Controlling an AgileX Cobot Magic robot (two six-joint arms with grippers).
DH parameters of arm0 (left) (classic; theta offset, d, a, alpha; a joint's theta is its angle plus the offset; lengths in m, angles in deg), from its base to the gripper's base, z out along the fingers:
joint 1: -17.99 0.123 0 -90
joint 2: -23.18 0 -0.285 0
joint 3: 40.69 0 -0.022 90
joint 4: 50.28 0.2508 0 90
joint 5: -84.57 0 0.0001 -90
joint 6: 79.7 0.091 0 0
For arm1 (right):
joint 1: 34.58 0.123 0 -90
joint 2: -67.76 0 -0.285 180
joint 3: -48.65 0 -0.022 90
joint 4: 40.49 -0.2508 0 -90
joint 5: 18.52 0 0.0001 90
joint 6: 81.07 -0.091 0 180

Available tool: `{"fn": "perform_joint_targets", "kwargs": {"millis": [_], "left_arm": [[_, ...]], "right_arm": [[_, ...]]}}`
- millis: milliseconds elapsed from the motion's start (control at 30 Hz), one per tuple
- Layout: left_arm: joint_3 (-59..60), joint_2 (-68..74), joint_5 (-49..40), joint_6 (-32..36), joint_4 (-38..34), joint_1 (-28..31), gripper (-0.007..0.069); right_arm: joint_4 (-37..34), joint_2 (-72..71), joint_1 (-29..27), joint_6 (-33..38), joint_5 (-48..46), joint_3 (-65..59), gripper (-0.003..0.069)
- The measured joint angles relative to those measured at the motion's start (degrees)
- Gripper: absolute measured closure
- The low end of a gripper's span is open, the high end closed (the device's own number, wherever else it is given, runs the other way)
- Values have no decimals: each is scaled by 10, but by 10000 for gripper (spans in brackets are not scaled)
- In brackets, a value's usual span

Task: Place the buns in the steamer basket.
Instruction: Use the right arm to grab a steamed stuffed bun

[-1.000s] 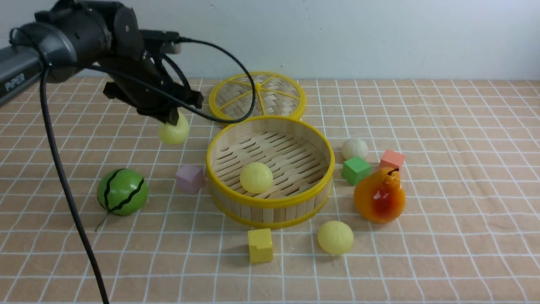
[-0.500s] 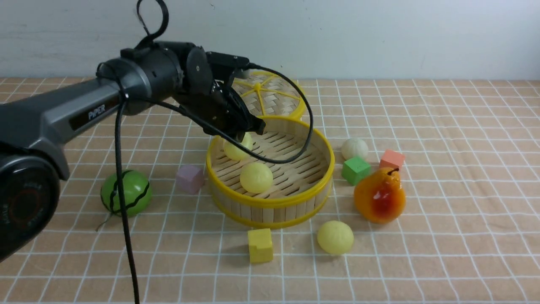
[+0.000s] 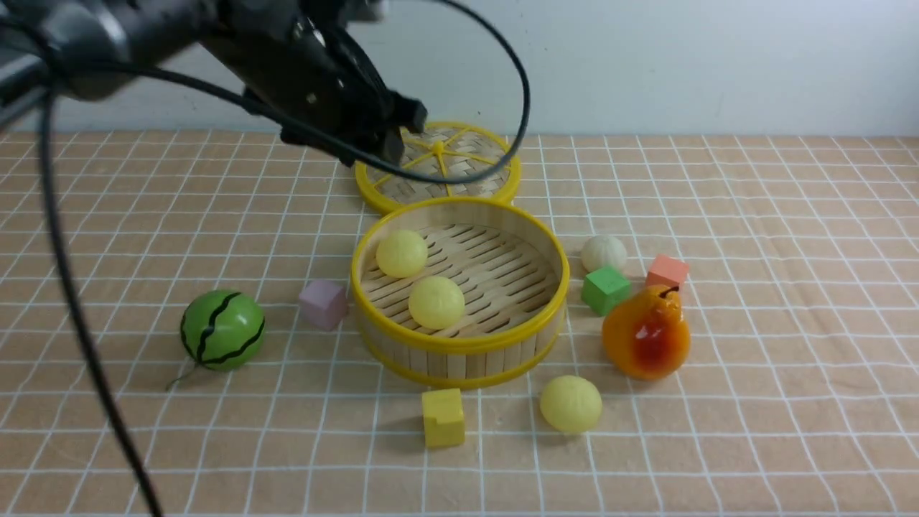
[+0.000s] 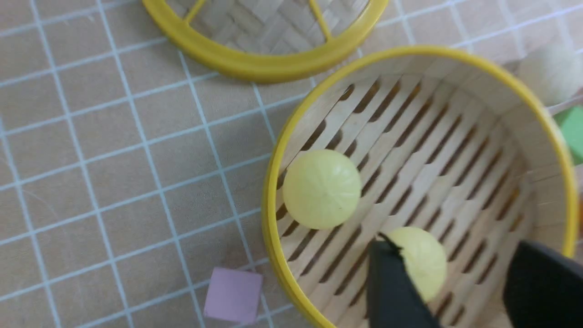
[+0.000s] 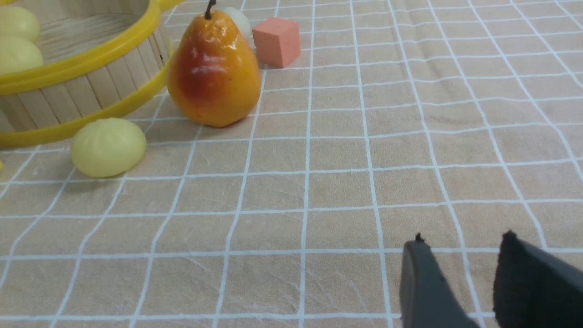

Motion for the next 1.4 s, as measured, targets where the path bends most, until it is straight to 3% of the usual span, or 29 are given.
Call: {"fn": "perform_joint_targets", "kwargs": {"millis": [100, 167, 267, 400, 433, 533, 667, 833, 1067, 1133, 1400], "left_arm": [[53, -104, -5, 0, -7, 0, 613], [118, -168, 2, 2, -10, 0, 638], [202, -244, 26, 2, -12, 0, 638], [447, -454, 150, 6, -26, 0, 638], [458, -472, 157, 6, -27, 0, 638], [646, -630, 283, 6, -53, 0, 638], [793, -749, 389, 6, -70, 0, 638], [909, -859, 457, 6, -77, 0, 638], [967, -909, 461, 6, -79, 0, 638], [972, -909, 450, 6, -79, 0, 638], [972, -909, 406, 6, -79, 0, 638]], "right_arm": [[0, 0, 0, 0, 0, 0, 420], [0, 0, 0, 0, 0, 0, 420], [0, 0, 0, 0, 0, 0, 420], [0, 0, 0, 0, 0, 0, 420], [0, 0, 0, 0, 0, 0, 420], [0, 0, 0, 0, 0, 0, 420], [0, 0, 0, 0, 0, 0, 420], [0, 0, 0, 0, 0, 0, 420], [-7, 0, 0, 0, 7, -1, 420], [-33, 0, 0, -9, 20, -3, 420], [-332, 0, 0, -99, 193, -6, 420]]}}
